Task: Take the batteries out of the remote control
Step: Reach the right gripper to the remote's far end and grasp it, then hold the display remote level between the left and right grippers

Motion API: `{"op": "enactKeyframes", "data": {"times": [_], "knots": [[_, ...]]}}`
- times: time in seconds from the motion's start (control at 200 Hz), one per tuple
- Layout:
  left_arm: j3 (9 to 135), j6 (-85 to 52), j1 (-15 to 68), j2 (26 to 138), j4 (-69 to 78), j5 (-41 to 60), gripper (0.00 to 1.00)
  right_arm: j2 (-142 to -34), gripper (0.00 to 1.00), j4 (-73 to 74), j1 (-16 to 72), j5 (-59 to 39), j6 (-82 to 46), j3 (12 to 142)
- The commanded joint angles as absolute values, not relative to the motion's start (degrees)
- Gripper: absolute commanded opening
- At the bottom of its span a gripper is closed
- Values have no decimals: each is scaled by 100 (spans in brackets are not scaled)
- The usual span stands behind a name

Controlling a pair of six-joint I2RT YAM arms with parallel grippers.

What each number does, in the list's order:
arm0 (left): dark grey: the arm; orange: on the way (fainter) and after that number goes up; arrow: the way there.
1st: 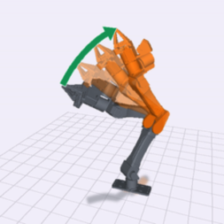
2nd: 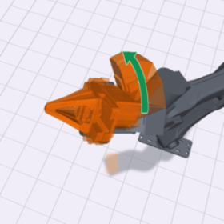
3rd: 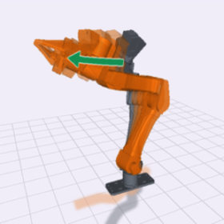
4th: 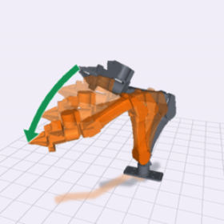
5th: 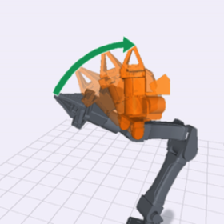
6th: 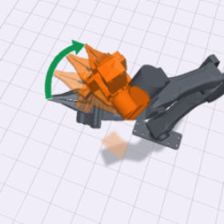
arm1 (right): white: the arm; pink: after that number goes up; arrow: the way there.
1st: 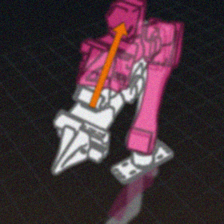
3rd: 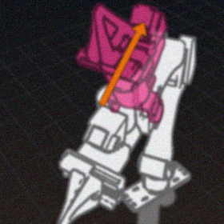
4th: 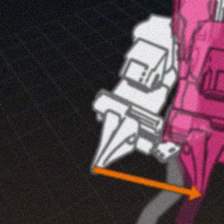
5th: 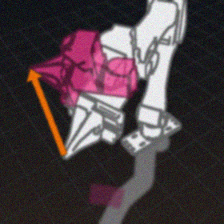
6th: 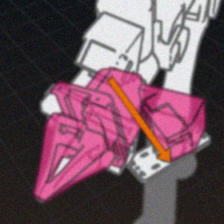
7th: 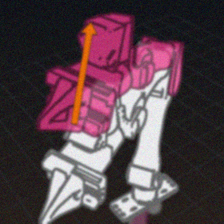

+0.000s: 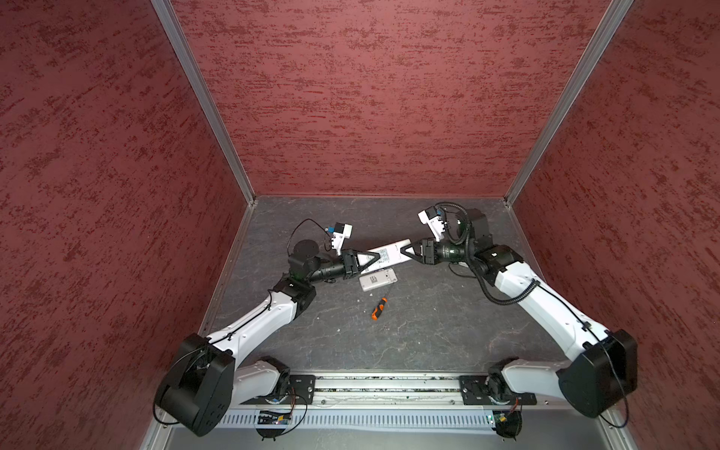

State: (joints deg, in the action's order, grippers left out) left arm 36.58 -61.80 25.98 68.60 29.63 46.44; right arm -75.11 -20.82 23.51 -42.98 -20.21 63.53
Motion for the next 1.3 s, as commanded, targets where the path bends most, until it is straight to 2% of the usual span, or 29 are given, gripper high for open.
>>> {"op": "enactKeyframes", "data": {"times": [0.0, 0.22, 0.782, 0.902, 1.037, 1.298], "knots": [[3649, -6402, 2644, 6667, 3331, 4899, 0, -7694, 21, -2058, 2328, -4282, -1601, 6407], [3524, -6433, 2662, 6584, 3452, 4890, 0, -7762, 22, -2091, 2268, -4511, -1582, 6477], [3485, -6485, 2616, 6601, 3533, 4930, 0, -7760, 40, -2289, 2215, -4347, -1457, 6467], [3467, -6488, 2607, 6607, 3538, 4915, 0, -7751, 40, -2355, 2213, -4307, -1424, 6486], [3441, -6485, 2583, 6614, 3520, 4927, 0, -7738, 35, -2390, 2209, -4276, -1411, 6508], [3444, -6469, 2544, 6643, 3494, 4948, 0, -7727, 35, -2557, 2206, -4193, -1345, 6583]]}}
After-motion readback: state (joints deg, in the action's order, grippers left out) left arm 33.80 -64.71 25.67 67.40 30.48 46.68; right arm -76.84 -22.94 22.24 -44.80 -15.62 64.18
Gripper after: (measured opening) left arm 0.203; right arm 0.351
